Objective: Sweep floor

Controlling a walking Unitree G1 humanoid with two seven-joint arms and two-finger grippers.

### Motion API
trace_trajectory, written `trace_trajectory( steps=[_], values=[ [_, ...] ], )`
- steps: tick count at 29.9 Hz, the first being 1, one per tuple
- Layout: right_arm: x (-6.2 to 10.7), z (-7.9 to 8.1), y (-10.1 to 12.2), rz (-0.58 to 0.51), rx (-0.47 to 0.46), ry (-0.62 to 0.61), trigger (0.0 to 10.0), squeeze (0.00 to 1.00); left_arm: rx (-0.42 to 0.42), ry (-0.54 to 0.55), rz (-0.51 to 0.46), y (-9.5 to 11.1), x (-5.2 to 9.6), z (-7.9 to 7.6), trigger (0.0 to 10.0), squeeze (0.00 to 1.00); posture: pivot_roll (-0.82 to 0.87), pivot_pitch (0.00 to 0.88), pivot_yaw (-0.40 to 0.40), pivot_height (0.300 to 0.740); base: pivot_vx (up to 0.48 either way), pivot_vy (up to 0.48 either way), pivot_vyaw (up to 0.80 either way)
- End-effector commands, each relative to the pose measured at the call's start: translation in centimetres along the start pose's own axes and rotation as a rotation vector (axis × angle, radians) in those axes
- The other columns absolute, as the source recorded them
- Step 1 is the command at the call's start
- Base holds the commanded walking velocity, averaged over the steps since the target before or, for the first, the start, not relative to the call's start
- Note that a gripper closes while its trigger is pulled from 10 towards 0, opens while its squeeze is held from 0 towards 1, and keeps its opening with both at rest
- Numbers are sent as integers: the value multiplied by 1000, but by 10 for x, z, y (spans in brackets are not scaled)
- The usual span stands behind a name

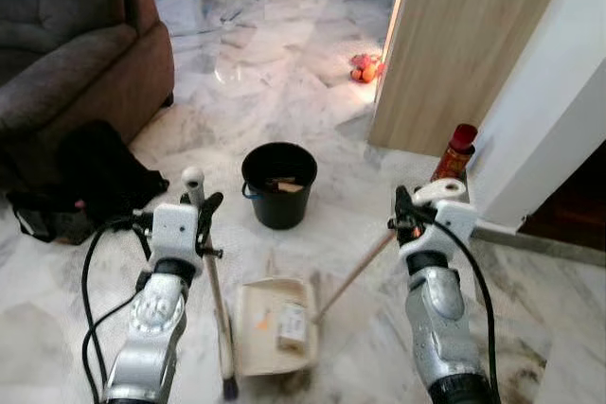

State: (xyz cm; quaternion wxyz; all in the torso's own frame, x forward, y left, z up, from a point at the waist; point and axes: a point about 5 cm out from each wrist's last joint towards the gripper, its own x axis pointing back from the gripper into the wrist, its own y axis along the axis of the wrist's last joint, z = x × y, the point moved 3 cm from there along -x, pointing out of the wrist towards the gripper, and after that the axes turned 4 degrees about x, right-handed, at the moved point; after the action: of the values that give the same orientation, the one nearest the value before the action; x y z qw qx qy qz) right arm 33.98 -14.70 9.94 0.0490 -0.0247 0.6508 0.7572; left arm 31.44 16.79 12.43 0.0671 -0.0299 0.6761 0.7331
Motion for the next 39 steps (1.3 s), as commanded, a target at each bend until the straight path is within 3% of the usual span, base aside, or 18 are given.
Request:
trace_trajectory(
  steps=[1, 39],
  values=[
    [-3, -5, 11, -45, -6, -18, 10000, 0, -8, -15, -45, 10, -2, -4, 10000, 0, 119, 43, 3, 740, 319, 0, 0],
    [-3, -3, 9, -30, -14, 3, 10000, 0, -5, -13, -54, 12, -5, -5, 10000, 0, 123, 66, -3, 740, 307, 0, 33]
  ],
)
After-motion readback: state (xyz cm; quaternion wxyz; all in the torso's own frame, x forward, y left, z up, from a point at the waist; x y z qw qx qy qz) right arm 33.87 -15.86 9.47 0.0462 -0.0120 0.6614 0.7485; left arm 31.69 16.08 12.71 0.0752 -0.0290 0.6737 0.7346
